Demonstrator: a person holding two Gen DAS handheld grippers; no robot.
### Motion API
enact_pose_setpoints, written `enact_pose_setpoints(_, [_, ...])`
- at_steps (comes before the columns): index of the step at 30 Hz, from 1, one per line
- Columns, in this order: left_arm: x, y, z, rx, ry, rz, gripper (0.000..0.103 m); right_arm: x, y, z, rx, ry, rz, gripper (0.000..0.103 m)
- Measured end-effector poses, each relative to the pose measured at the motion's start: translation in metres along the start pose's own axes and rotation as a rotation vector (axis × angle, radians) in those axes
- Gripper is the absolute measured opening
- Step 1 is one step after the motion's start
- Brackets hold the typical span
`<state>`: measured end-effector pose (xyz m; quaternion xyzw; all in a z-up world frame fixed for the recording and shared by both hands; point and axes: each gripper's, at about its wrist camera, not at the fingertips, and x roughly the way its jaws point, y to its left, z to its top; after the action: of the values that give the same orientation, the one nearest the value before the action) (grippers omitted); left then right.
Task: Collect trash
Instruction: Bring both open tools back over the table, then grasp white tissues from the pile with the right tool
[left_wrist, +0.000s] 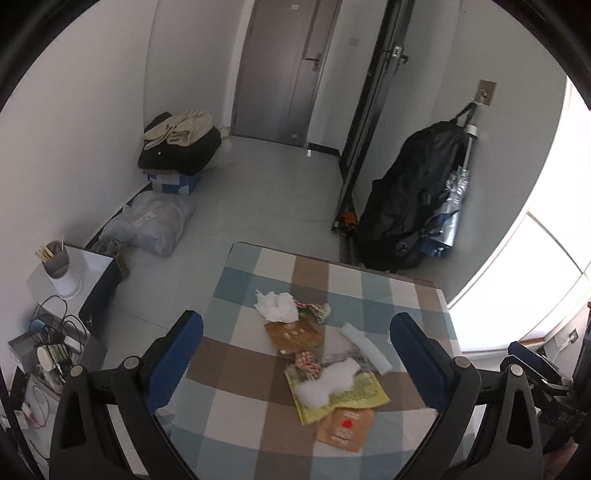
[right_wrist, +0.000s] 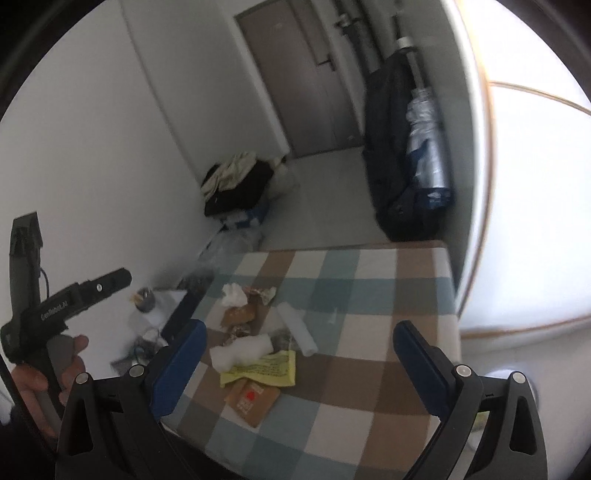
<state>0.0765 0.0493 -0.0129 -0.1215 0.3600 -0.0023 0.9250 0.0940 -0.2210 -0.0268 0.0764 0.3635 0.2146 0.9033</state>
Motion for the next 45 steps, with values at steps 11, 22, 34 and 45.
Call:
enact_pose_setpoints(11, [0.043,0.053,-0.012,-0.13,0.074,-0.011,0.1,0.086,0.031,0.005,-0.144,0.147,0.054,0.094])
enact_pose_setpoints(22, [0.056,0.085,-0.009,-0.278,0.147,-0.027,0.1,0.161,0.059,0.036,-0.192,0.243,0.095,0.085])
enact_pose_setpoints(34, [0.054,0.119,-0.005,-0.407,0.122,-0.01,0.1,0.252,0.109,0.034,-0.374,0.413,0.18,0.067])
enact_pose_setpoints(45, [0.058,0.136,-0.006,-0.476,0.135,-0.021,0.1,0.293,0.14,0.012,-0.517,0.469,0.119,0.047])
